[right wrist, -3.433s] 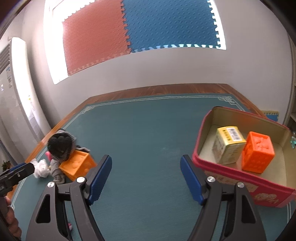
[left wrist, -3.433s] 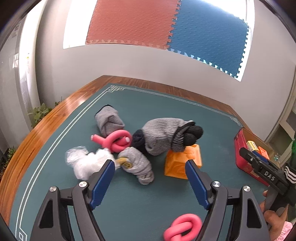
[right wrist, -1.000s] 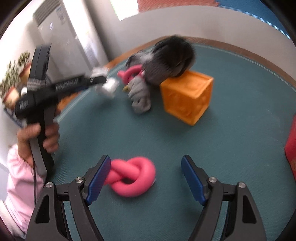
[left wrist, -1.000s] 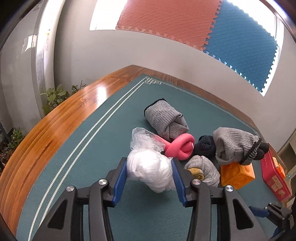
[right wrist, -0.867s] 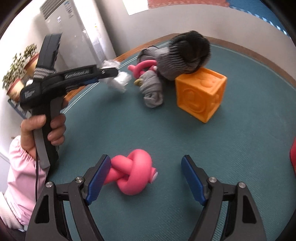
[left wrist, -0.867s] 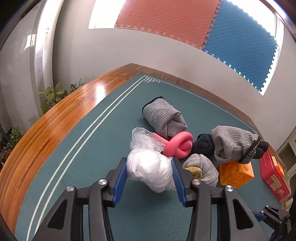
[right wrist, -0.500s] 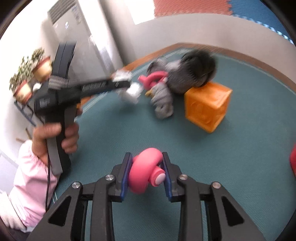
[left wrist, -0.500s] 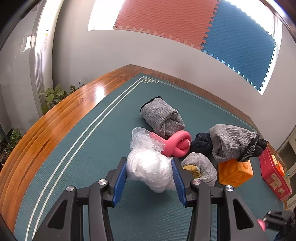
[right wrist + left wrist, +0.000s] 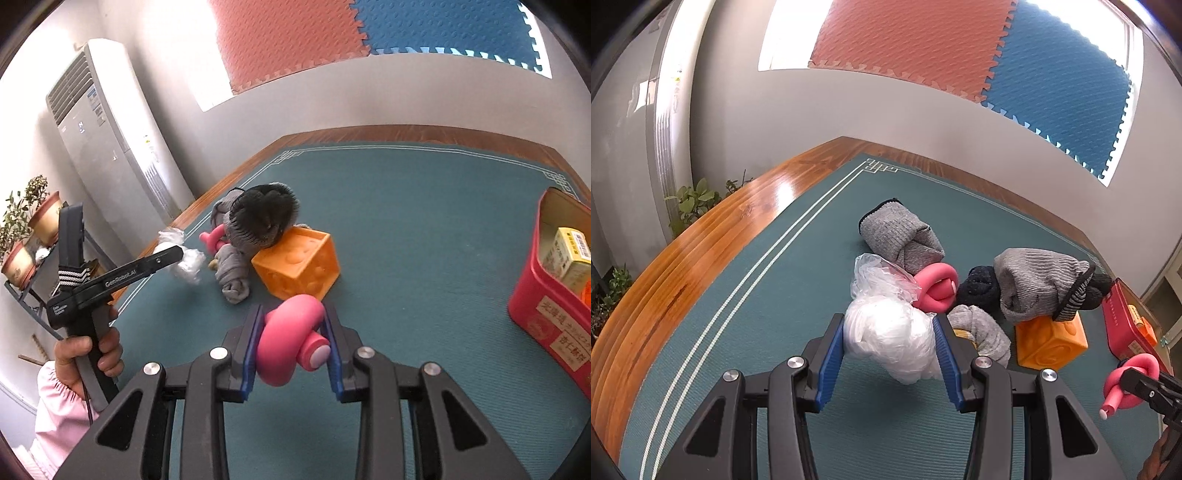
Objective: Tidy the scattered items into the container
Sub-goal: 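Carry the bag and pink rope into the red tin and open both tools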
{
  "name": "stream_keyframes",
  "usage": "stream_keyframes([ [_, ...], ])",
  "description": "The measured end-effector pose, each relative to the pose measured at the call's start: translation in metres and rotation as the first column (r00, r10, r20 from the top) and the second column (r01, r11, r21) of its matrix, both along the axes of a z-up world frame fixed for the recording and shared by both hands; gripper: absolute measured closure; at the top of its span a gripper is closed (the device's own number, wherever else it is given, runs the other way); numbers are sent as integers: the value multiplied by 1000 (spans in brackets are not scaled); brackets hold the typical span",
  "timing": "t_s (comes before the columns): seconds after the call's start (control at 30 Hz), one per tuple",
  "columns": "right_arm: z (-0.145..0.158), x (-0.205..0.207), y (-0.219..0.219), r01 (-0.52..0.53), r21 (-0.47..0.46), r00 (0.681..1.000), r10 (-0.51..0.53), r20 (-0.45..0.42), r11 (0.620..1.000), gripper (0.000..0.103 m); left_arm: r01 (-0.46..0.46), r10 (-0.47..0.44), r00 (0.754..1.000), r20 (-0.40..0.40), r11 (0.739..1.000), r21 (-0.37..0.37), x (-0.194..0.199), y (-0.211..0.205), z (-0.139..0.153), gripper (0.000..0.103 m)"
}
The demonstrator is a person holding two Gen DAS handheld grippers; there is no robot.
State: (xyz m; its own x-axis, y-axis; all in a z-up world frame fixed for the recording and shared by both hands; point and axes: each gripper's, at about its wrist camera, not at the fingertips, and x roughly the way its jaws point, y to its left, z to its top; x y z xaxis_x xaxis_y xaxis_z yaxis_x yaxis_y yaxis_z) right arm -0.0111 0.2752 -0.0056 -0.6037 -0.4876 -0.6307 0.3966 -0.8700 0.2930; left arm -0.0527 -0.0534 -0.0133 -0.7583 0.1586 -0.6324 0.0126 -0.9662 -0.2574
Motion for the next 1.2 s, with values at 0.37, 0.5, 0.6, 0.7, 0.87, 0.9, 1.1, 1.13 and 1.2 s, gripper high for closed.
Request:
stream_keyframes([
  [0.37, 13, -4, 49, 181, -53, 981, -184, -62, 982, 69, 39, -39, 998, -48, 999, -2, 20, 23, 13, 54],
  [0.5, 24, -2, 85, 317, -78, 941, -324, -101, 945, 69, 88, -88, 994, -70, 996, 3, 25, 46, 22, 54],
  [0.6, 32, 1, 113, 422, -93, 894, -431, -126, 902, 69, 139, -138, 988, -76, 990, 8, 25, 68, 29, 54],
  [0.7, 39, 5, 140, 521, -98, 835, -530, -151, 848, 69, 206, -204, 976, -72, 979, 17, 22, 94, 36, 54],
  [0.87, 46, 14, 182, 657, -105, 728, -665, -170, 746, 69, 315, -316, 944, -92, 949, -25, 18, 150, 54, 54],
  [0.9, 47, 14, 188, 681, -104, 706, -687, -171, 725, 69, 339, -341, 935, -98, 940, -31, 17, 162, 59, 54],
  [1.1, 43, 16, 213, 761, -102, 625, -767, -145, 640, 69, 440, -442, 887, -134, 897, -45, 8, 227, 80, 54],
  [1.13, 42, 15, 216, 767, -101, 620, -773, -139, 633, 69, 455, -456, 880, -137, 890, -41, 5, 237, 82, 54],
  [1.2, 41, 14, 219, 779, -97, 608, -783, -130, 620, 68, 484, -483, 864, -141, 875, -32, 1, 258, 87, 54],
])
